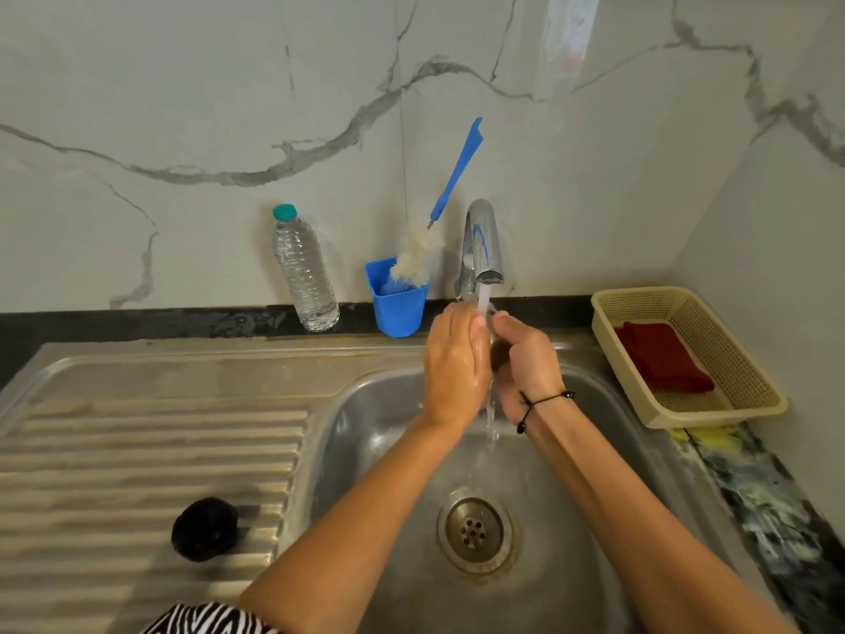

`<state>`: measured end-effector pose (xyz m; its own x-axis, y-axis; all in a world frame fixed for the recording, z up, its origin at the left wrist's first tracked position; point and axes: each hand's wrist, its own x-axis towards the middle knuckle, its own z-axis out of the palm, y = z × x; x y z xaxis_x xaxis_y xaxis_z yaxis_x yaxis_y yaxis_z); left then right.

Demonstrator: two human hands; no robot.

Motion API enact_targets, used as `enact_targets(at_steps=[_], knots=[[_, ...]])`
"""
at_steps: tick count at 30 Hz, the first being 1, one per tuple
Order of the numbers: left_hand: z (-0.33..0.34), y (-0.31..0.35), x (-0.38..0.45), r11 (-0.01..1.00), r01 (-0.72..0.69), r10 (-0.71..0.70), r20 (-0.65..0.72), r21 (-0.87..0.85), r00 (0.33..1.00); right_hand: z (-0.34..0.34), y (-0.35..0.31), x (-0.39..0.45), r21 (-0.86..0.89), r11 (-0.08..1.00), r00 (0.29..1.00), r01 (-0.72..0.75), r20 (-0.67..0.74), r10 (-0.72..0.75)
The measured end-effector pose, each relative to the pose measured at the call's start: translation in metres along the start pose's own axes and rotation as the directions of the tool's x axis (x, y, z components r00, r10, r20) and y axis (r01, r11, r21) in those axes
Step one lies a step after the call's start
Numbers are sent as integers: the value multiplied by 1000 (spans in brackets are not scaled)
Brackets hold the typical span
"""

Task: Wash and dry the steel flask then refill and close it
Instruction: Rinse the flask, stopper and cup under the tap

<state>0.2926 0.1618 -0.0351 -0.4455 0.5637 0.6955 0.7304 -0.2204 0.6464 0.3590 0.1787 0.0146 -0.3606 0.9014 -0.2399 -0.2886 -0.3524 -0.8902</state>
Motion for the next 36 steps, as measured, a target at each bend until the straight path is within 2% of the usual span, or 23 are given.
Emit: enact_targets(at_steps=[2, 4, 7, 8, 10, 11, 12, 13, 14, 15, 16, 18, 19, 21, 22, 25, 27, 29, 31, 32, 33, 35, 36], knots=[[0, -13, -3, 997, -77, 76, 48, 17, 996, 1, -2, -4, 45, 999, 1000, -26, 7, 25], [-2, -6, 1, 999, -47, 46, 53, 23, 998, 0, -2, -6, 35, 999, 1000, 0, 2, 0], [-4, 24, 18, 967, 250, -253, 141, 38, 957, -4, -6, -5, -40, 996, 996, 79, -35, -80], [-6, 31, 25, 906, 423, -419, 223, 32, 880, -6, -7, -4, -76, 992, 994, 102, -39, -105], [-8, 36, 37, 629, 775, -689, 420, -57, 591, -9, -7, -4, -168, 973, 986, 160, -26, -167], [-12, 37, 41, 427, 897, -748, 512, -115, 422, -9, -8, -5, -201, 959, 979, 199, -9, -204], [-15, 38, 43, 271, 951, -767, 564, -149, 307, -10, -8, -6, -221, 950, 975, 220, 7, -224], [-15, 36, 45, 220, 965, -770, 581, -146, 263, -10, -8, -7, -233, 946, 974, 224, 29, -223], [-14, 33, 46, 279, 954, -780, 553, -111, 293, -10, -8, -7, -268, 937, 975, 222, 55, -215], [-14, 31, 44, 415, 908, -780, 490, -61, 389, -10, -8, -7, -330, 921, 978, 208, 75, -194], [-15, 26, 40, 609, 793, -730, 402, 16, 552, -11, -9, -6, -396, 901, 984, 175, 79, -157], [-17, 13, 26, 932, 328, -358, 267, 151, 895, -9, -12, 0, -429, 901, 998, 63, 16, -62], [-16, 5, 15, 983, 75, -115, 241, 168, 964, -6, -14, 2, -389, 921, 1000, 3, -22, -12], [-9, -11, -4, 971, -165, 118, 251, 173, 961, 1, -16, 4, -244, 967, 995, -80, -71, 65], [-6, -12, -8, 982, -121, 88, 221, 142, 971, 4, -14, 4, -204, 975, 994, -89, -80, 74], [0, 3, -2, 968, 253, -253, 48, 6, 966, 11, -4, 5, -264, 963, 994, -46, -106, 19], [0, 17, 12, 868, 495, -490, 91, -45, 867, 12, -1, 6, -261, 965, 992, -13, -125, -20], [-4, 25, 23, 687, 722, -688, 245, -83, 683, 10, -2, 4, -281, 959, 988, 18, -143, -60], [-17, 28, 34, 400, 915, -794, 478, -52, 374, 6, 1, -1, -305, 950, 984, 64, -142, -112], [-25, 28, 38, 260, 965, -779, 593, 8, 205, 4, 2, -4, -337, 935, 979, 110, -127, -160], [-31, 26, 40, 166, 985, -732, 675, 43, 94, 4, 3, -7, -387, 909, 972, 152, -106, -208], [-34, 25, 41, 102, 994, -689, 724, 40, 42, 4, 4, -9, -432, 882, 964, 189, -89, -250], [-30, 26, 40, 132, 991, -718, 691, 15, 85, 5, 2, -8, -384, 908, 967, 171, -113, -230]])
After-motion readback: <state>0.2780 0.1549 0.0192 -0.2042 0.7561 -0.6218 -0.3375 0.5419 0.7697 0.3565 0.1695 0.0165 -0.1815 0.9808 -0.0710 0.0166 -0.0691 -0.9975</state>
